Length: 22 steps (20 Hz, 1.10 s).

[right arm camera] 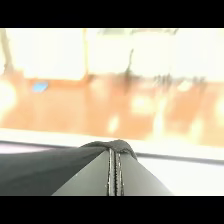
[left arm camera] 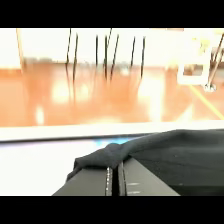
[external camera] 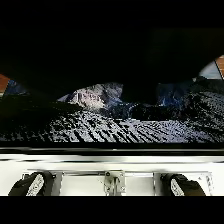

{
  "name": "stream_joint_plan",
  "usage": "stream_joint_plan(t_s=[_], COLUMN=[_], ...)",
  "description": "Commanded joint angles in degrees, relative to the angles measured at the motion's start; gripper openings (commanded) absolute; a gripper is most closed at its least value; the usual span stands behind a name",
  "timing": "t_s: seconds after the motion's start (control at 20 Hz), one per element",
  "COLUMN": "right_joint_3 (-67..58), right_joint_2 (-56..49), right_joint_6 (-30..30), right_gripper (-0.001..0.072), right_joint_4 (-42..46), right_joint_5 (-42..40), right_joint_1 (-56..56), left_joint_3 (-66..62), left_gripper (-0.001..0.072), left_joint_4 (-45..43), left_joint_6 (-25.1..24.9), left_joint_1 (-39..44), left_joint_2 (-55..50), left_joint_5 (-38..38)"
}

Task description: Fold the shirts.

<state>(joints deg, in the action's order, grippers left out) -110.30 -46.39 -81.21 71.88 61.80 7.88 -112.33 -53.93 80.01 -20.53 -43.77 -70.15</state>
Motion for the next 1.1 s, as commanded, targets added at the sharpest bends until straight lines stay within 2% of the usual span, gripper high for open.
stream_joint_plan(t_s=[0.0, 0.1, 0.2, 0.45, 0.6, 0.7, 0.85, 1.05], right_joint_3=[-2.01, -2.01, -1.99, -1.7, 2.32, 6.69, 9.97, 9.97], right_joint_2=[8.09, 9.11, 8.26, -3.76, -15.34, -23.65, -36.79, -50.6], right_joint_6=[-5.42, -5.2, -5.09, -4.22, -4.9, -5.16, -6.86, -10.34], right_gripper=[0.0054, 0.0055, 0.0054, 0.0054, 0.0054, 0.0054, 0.0054, 0.0054], right_joint_4=[11.61, 14.34, 16.39, 18.64, 16.81, 13.9, 12.7, 12.39], right_joint_5=[8.59, 16.13, 21.92, 36.33, 37.68, 34.8, 23.37, 1.92], right_joint_1=[-0.07, -0.07, -0.07, -0.07, -0.2, -1.01, -4.52, -7.85], left_joint_3=[-5.49, -5.46, -3.67, 11.89, 22.29, 27.15, 29.68, 29.57], left_gripper=[0.0045, 0.0045, 0.0045, 0.0046, 0.0046, 0.0046, 0.0045, 0.0045], left_joint_4=[-7.34, -9.14, -9.11, -9.16, -9.14, -9.14, -9.09, -9.05], left_joint_6=[4.74, 4.66, 3.74, 1.14, 0.59, 0.11, -0.46, 1.18], left_joint_1=[-0.04, -0.04, -0.02, -0.04, -0.02, 0.02, 2.36, 6.43], left_joint_2=[3.02, 2.91, 2.71, 0.83, -5.77, -12.48, -25.55, -40.11], left_joint_5=[-10.32, -17.99, -21.31, -22.71, -20.79, -18.95, -15.21, 1.51])
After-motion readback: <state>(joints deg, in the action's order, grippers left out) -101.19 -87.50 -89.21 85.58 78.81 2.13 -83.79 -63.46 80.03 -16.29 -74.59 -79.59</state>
